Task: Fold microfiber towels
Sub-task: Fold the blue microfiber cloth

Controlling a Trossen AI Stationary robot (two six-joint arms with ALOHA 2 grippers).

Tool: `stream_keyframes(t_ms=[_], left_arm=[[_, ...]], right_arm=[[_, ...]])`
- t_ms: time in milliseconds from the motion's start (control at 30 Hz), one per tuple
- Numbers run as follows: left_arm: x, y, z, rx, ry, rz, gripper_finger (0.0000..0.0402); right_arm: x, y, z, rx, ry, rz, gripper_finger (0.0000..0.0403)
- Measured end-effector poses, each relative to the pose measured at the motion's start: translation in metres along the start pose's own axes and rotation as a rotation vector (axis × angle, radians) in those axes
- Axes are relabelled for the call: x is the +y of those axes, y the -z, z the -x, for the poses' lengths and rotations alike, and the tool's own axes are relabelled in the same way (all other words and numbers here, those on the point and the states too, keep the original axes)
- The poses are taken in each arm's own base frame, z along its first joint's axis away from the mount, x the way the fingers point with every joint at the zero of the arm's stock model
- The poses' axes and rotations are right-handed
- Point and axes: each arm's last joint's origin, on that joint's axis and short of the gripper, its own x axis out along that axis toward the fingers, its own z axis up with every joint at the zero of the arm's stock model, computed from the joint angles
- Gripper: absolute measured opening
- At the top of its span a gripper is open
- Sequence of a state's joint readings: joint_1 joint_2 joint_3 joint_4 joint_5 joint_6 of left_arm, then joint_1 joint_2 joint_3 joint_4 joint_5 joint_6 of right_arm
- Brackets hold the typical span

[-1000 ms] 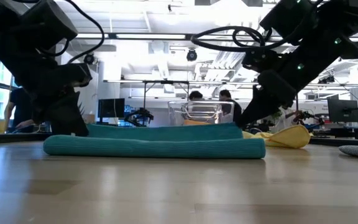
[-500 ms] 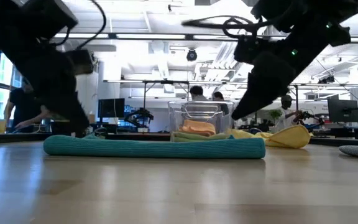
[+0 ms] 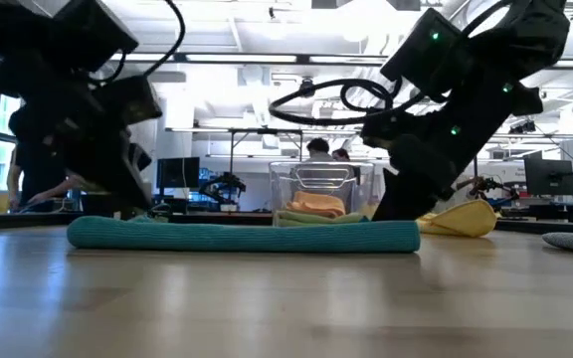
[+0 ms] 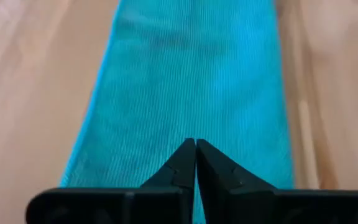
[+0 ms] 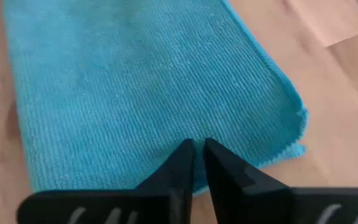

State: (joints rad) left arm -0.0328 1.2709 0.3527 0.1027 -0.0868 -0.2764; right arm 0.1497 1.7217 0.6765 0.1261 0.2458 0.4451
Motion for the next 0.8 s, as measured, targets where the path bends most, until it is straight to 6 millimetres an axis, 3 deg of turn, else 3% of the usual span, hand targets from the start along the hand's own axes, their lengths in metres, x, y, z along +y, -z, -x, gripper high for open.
stream_keyframes(t_ms=[200, 400, 600, 800], left_arm=[[-0.011, 0.012, -0.013, 0.072, 0.028, -0.036, 0.0001], [-0.027, 0.017, -0.026, 0.047, 0.086, -0.035, 0.0001], [-0.044, 0.018, -0.034, -0.001, 0.146, -0.006, 0.0000], [-0.066, 0.003, -0.049, -0.030, 0.158, -0.034, 0.0000]], right_arm=[[-0.013, -0.004, 0.001, 0.005, 0.065, 0.037, 0.0004], [-0.027, -0.010, 0.009, 0.020, 0.109, 0.077, 0.0007], [-0.036, -0.022, 0.044, -0.030, 0.200, 0.044, 0.0008], [-0.009, -0.032, 0.069, -0.166, -0.038, -0.048, 0.0007]])
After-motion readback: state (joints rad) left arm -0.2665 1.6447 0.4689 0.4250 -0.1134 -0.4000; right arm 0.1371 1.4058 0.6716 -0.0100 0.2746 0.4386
